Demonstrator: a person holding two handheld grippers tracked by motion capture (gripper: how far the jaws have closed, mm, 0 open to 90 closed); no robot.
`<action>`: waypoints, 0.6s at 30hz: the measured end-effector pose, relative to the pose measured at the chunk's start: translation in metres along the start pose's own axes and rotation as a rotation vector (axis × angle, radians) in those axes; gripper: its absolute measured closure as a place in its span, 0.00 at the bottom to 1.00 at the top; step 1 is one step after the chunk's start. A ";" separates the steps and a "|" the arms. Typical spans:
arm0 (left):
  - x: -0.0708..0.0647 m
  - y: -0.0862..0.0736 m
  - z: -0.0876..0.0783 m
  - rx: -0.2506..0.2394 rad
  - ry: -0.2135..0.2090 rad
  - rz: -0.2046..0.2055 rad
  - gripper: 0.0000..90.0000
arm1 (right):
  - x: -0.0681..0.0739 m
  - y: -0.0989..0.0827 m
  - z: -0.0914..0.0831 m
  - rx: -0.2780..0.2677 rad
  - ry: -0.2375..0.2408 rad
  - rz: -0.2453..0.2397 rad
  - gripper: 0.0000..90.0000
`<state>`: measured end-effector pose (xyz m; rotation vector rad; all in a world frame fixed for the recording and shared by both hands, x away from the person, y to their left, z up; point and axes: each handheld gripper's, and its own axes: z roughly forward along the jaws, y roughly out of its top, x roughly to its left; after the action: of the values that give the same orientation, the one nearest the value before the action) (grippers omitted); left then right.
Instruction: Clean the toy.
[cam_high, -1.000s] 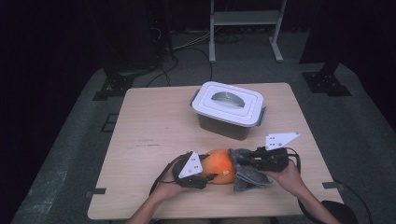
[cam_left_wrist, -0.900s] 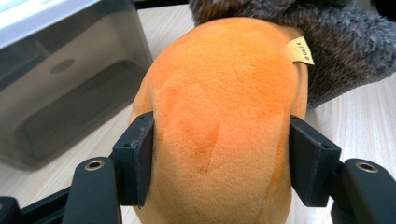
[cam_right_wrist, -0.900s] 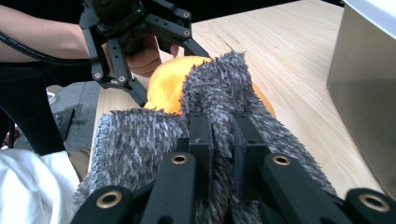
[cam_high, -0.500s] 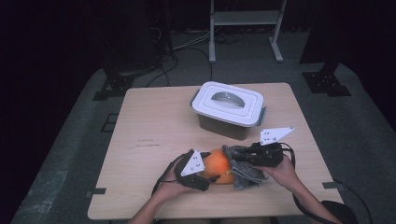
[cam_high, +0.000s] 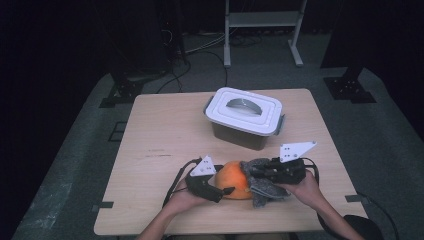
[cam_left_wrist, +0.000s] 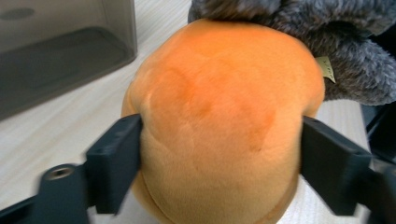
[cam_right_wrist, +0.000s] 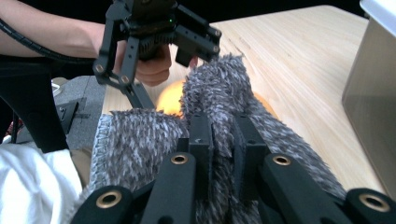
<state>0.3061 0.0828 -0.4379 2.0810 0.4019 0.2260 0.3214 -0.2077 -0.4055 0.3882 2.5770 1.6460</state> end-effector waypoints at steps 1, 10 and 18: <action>-0.002 0.001 0.000 0.006 0.007 0.009 0.26 | 0.001 0.003 0.002 -0.005 0.000 -0.009 0.88; -0.005 -0.001 -0.001 0.006 0.030 0.056 0.32 | 0.001 0.003 0.003 -0.041 0.021 -0.021 0.88; -0.007 -0.005 -0.002 0.009 0.029 0.063 0.31 | -0.010 -0.022 -0.023 -0.017 -0.045 0.052 0.88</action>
<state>0.2982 0.0843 -0.4407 2.1033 0.3557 0.2932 0.3223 -0.2395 -0.4161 0.4898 2.5398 1.6550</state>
